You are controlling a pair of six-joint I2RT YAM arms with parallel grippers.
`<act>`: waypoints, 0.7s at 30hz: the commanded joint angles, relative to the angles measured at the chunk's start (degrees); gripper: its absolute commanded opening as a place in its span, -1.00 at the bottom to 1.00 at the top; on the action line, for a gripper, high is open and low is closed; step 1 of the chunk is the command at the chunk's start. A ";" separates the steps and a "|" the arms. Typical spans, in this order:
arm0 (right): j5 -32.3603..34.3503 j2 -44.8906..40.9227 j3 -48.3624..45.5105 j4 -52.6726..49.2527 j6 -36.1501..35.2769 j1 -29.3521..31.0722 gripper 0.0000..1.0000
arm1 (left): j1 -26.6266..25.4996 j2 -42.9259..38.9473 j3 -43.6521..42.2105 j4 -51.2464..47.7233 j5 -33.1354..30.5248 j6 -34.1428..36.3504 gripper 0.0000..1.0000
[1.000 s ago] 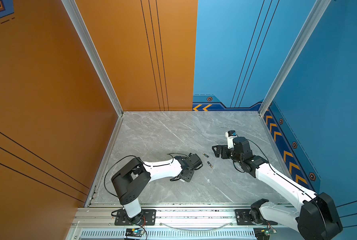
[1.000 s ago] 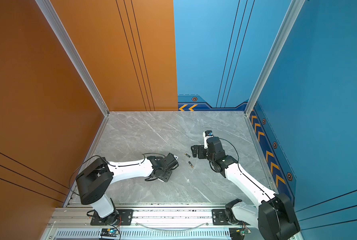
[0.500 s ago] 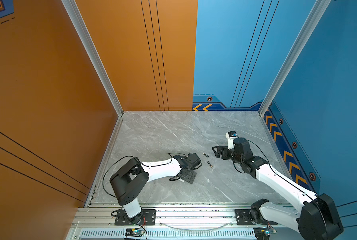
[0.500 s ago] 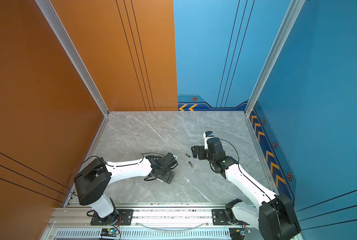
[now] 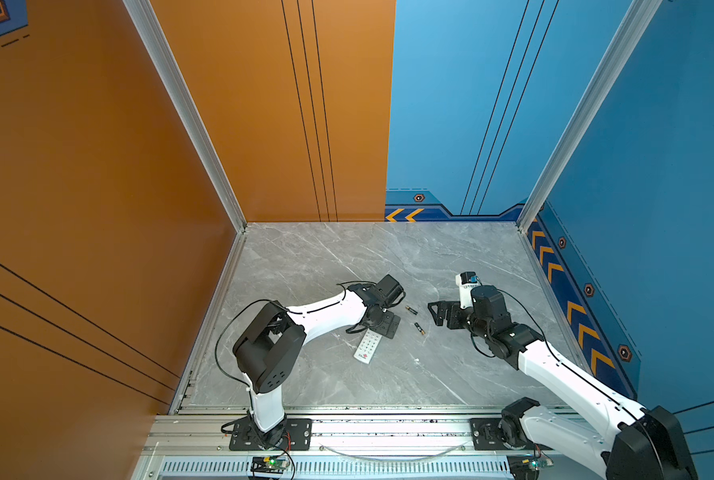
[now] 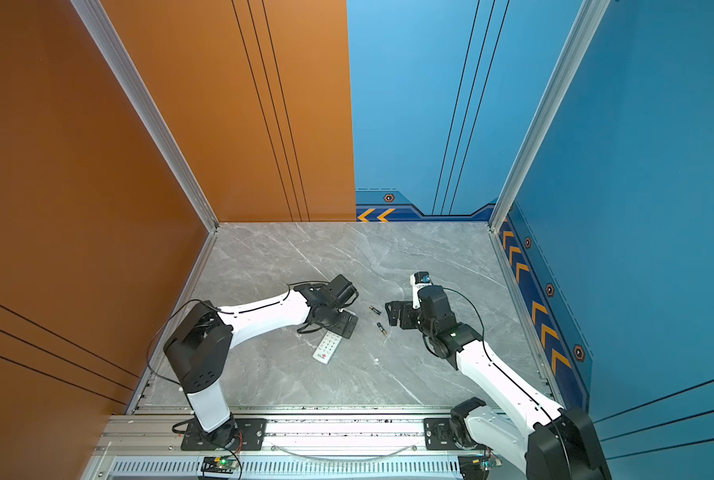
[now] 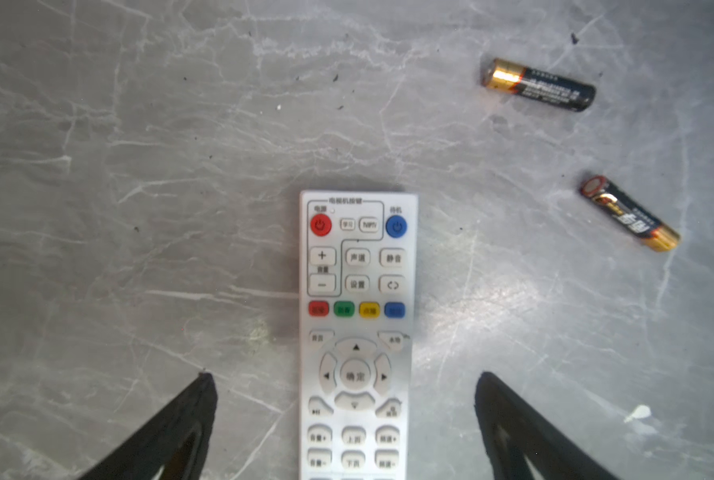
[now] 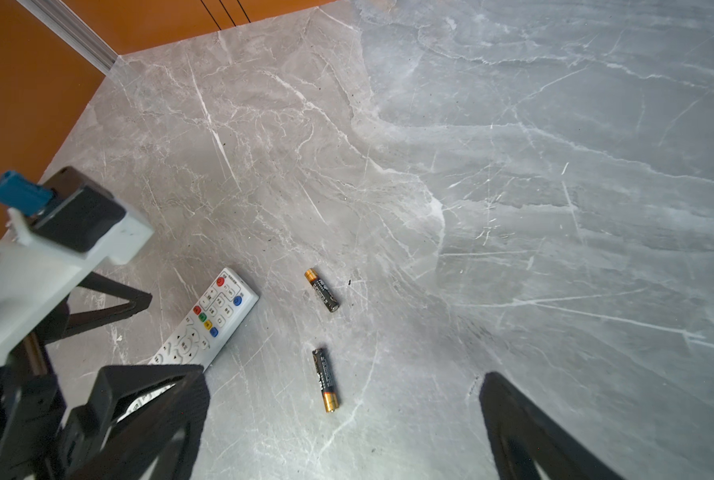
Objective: Load the batteries into the remote control
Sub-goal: 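Close the left gripper on the remote's top end near the red button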
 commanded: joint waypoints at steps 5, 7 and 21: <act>0.21 -0.91 -2.41 -1.71 -0.48 0.20 0.99 | 1.19 4.79 4.95 -1.88 2.36 2.80 0.95; -0.27 -1.24 -3.31 -0.61 -0.99 0.24 0.99 | 1.45 5.76 5.47 -1.87 2.37 2.80 0.94; -1.71 -2.88 -6.38 4.77 -1.84 -0.34 0.99 | 2.14 9.99 9.46 -3.27 1.75 2.81 0.68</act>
